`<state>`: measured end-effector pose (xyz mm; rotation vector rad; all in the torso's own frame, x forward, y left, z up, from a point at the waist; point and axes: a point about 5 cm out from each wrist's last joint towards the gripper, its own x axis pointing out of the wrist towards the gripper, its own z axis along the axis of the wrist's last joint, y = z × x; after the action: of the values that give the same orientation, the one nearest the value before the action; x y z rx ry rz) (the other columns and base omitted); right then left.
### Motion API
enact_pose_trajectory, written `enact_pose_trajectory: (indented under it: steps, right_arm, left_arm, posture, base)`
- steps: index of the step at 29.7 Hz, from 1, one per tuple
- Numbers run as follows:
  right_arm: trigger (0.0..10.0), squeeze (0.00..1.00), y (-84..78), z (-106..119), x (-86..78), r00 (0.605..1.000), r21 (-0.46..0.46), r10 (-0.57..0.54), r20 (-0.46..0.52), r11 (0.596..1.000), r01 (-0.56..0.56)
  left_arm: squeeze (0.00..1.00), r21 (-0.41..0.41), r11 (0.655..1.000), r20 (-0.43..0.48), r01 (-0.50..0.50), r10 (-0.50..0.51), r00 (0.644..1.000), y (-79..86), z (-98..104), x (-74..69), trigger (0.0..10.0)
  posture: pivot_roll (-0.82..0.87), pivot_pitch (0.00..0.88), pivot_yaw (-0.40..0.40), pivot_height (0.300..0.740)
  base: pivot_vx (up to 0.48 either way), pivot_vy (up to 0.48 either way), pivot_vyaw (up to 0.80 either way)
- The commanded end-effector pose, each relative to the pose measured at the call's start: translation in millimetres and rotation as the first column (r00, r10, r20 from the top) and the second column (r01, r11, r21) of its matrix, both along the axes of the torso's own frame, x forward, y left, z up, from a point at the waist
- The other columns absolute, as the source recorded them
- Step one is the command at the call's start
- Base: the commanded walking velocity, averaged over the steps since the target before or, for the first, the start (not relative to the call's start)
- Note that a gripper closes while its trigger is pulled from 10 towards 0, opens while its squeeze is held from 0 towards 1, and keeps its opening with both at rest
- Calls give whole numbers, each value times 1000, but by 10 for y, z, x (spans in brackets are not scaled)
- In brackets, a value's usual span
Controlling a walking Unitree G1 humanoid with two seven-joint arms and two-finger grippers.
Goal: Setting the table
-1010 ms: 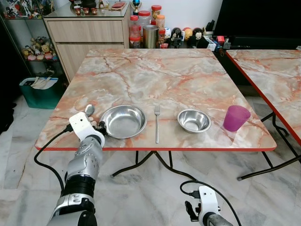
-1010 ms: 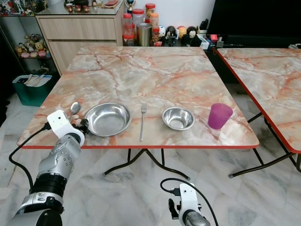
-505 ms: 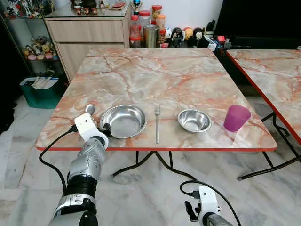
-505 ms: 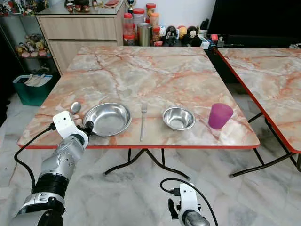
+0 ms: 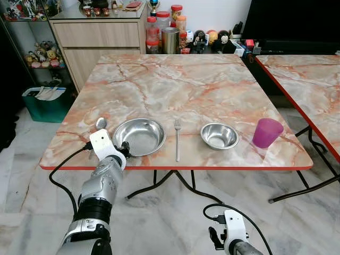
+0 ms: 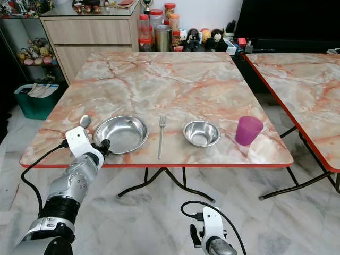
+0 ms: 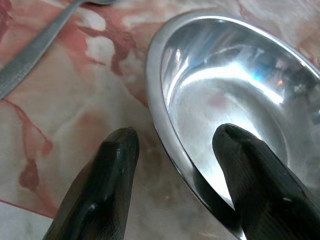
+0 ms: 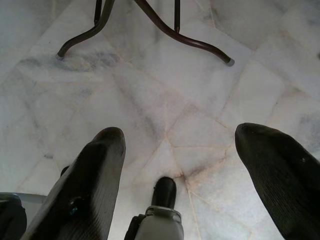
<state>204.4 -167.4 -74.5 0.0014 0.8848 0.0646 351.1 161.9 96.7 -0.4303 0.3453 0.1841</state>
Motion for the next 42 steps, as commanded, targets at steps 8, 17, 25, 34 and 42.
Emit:
enact_pose_trajectory:
  steps: [8,17,25,34,42]
  right_arm:
    - [10000,0,2,6,11,1000,5,-11,5,1000,11]
    - [10000,0,2,12,23,1000,5,-10,7,1000,10]
    - [10000,0,9,17,33,1000,3,-2,7,1000,2]
    - [10000,0,11,15,29,1000,-1,6,7,1000,-6]
    - [10000,0,5,22,39,1000,-1,9,10,1000,-9]
  left_arm:
    - [0,3,999,-8,36,-36,999,-93,30,33,0]
    - [0,5,1000,-13,30,-30,999,-81,27,37,0]
    - [0,-5,1000,-20,18,-19,1000,-59,11,29,0]
    - [0,-9,1000,-21,18,-18,1000,-63,8,36,0]
    - [0,-45,998,84,48,-44,995,-123,69,42,0]
  posture:
    - [21,0,-6,740]
    - [23,0,-8,740]
    - [24,0,-9,740]
    - [22,0,-10,740]
    - [22,0,-17,740]
  base:
    - [0,0,0]
    - [0,0,0]
    - [0,0,0]
    - [0,0,0]
    - [0,0,0]
